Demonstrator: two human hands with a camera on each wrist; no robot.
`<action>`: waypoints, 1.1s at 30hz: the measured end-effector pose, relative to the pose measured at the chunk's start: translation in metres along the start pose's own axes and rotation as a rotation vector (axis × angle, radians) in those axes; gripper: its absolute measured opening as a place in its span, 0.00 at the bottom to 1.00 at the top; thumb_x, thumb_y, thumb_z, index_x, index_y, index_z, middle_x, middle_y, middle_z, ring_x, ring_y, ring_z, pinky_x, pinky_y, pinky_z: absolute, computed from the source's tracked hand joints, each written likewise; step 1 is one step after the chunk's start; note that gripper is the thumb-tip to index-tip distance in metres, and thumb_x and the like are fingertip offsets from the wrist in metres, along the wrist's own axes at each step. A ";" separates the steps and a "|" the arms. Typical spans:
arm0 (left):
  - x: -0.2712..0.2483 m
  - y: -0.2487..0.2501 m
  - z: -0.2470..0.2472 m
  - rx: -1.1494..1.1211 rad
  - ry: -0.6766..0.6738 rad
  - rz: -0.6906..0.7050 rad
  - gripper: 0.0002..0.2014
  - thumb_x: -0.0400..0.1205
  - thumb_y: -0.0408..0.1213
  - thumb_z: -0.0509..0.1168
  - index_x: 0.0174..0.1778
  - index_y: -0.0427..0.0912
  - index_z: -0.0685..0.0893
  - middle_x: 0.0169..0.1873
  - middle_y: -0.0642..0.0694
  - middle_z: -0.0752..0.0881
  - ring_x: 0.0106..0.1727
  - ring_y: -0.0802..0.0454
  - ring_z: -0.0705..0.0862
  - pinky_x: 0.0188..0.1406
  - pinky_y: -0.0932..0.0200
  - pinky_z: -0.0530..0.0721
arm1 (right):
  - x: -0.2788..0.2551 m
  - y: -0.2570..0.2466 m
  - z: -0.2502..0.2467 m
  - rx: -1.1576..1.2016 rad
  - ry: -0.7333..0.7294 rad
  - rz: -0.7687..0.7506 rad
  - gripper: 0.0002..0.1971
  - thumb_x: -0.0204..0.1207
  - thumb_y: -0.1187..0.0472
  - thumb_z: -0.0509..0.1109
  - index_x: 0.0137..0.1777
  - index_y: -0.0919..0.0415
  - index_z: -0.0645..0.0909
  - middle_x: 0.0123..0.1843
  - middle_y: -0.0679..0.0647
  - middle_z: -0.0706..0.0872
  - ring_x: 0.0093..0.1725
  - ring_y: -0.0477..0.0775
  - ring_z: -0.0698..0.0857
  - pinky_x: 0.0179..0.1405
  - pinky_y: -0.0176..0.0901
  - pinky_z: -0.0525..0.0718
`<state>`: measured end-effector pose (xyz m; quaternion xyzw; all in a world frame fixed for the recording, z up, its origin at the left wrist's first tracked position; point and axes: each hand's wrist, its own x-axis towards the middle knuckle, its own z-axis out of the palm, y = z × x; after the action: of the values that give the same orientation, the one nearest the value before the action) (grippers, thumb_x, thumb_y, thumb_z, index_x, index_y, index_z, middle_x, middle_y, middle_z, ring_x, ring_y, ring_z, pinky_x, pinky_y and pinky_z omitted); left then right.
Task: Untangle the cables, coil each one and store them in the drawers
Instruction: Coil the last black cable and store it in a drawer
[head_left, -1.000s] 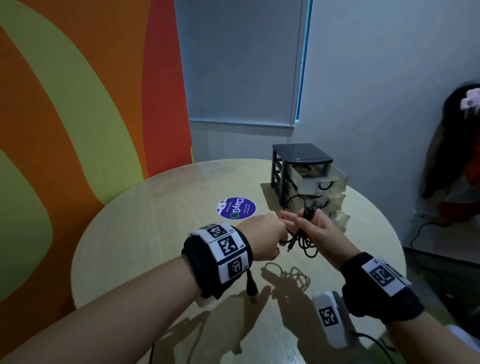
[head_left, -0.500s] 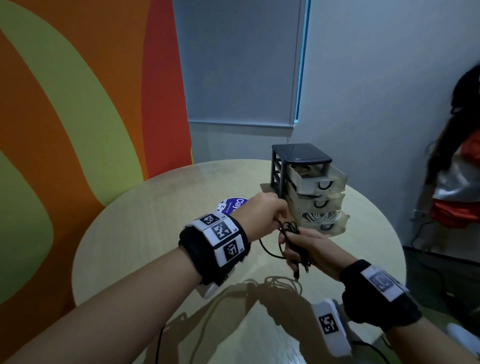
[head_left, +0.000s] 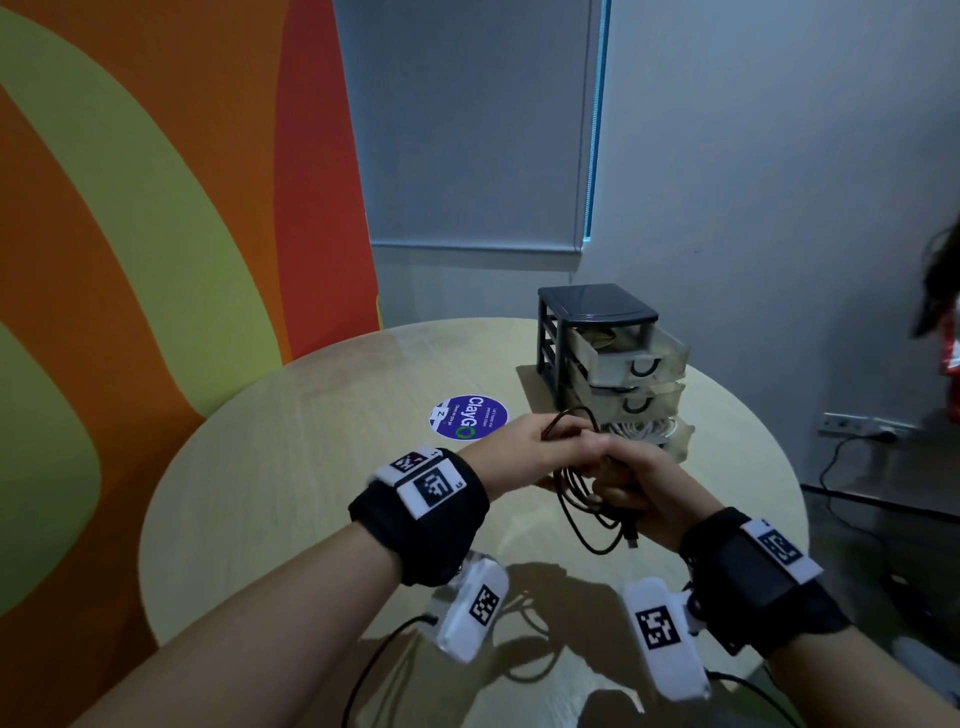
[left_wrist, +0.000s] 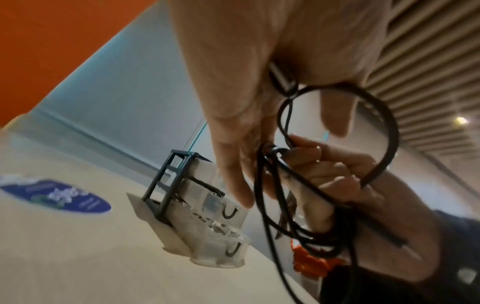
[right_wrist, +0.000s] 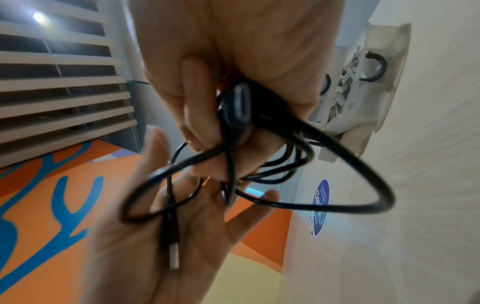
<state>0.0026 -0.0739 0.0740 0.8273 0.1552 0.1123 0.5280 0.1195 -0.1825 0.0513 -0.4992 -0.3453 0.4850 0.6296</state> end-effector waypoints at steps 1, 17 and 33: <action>0.000 0.000 -0.001 0.111 -0.030 0.022 0.10 0.82 0.43 0.65 0.57 0.46 0.82 0.49 0.43 0.87 0.52 0.48 0.85 0.53 0.54 0.82 | 0.001 0.000 -0.001 0.012 0.016 -0.001 0.08 0.73 0.57 0.67 0.39 0.60 0.82 0.17 0.42 0.60 0.15 0.40 0.57 0.37 0.46 0.46; 0.006 0.001 0.016 -0.486 0.252 -0.176 0.09 0.80 0.21 0.54 0.41 0.39 0.72 0.24 0.46 0.70 0.22 0.54 0.73 0.28 0.59 0.79 | 0.001 -0.004 0.001 0.055 -0.077 0.084 0.09 0.77 0.55 0.61 0.42 0.61 0.74 0.24 0.50 0.69 0.22 0.45 0.71 0.24 0.32 0.75; -0.004 -0.006 -0.002 -0.129 0.131 0.046 0.10 0.83 0.34 0.64 0.59 0.38 0.79 0.47 0.40 0.87 0.44 0.51 0.86 0.35 0.66 0.84 | -0.002 0.004 -0.004 -0.096 0.108 -0.088 0.14 0.85 0.61 0.55 0.36 0.61 0.71 0.21 0.44 0.63 0.18 0.39 0.59 0.14 0.26 0.59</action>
<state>-0.0027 -0.0718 0.0696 0.7857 0.1626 0.1882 0.5664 0.1213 -0.1855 0.0469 -0.5386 -0.3551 0.4120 0.6435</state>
